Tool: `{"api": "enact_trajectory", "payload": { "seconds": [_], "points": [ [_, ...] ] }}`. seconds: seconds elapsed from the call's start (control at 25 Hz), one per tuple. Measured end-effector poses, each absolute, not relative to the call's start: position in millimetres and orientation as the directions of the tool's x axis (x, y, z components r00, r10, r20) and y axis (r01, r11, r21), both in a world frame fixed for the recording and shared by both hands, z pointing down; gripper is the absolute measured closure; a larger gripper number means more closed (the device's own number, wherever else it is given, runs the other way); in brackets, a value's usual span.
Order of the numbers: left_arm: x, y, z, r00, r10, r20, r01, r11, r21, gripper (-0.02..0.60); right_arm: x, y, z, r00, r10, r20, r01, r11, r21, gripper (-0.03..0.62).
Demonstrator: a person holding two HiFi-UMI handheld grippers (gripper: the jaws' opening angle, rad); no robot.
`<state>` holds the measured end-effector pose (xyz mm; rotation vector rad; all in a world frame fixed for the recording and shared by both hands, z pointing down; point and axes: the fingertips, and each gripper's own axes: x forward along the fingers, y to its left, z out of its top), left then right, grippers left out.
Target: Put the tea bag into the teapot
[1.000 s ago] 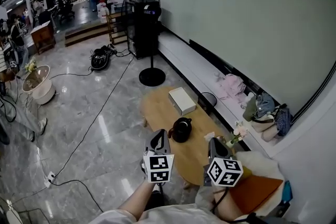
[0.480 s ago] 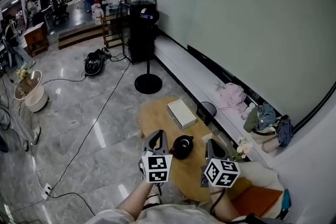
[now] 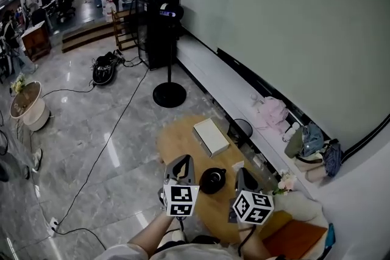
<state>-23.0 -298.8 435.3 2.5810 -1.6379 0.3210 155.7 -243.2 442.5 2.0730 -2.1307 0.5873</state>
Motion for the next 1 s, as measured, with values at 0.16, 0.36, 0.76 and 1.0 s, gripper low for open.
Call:
{"api": "enact_trajectory", "payload": {
  "seconds": [0.16,0.36,0.76,1.0],
  "points": [
    [-17,-304,450,0.406,-0.882,0.239,-0.905,-0.425,-0.032,0.577,162,-250,455,-0.057,-0.926,0.373,-0.981,-0.017,-0.192,0.556],
    [-7,-307,460,0.414,-0.867,0.276,-0.9,-0.435,-0.018,0.577,166,-259,464,-0.077,-0.909,0.41,-0.981,-0.003,-0.192,0.556],
    [-3,-298,511,0.401,-0.832,0.383,-0.9,-0.435,-0.004,0.577,160,-249,513,-0.108,-0.86,0.498,-0.973,-0.011,-0.229,0.556],
    [6,-287,557,0.402,-0.8,0.446,-0.895,-0.445,0.009,0.577,164,-239,557,-0.124,-0.819,0.56,-0.97,-0.018,-0.241,0.556]
  ]
}}
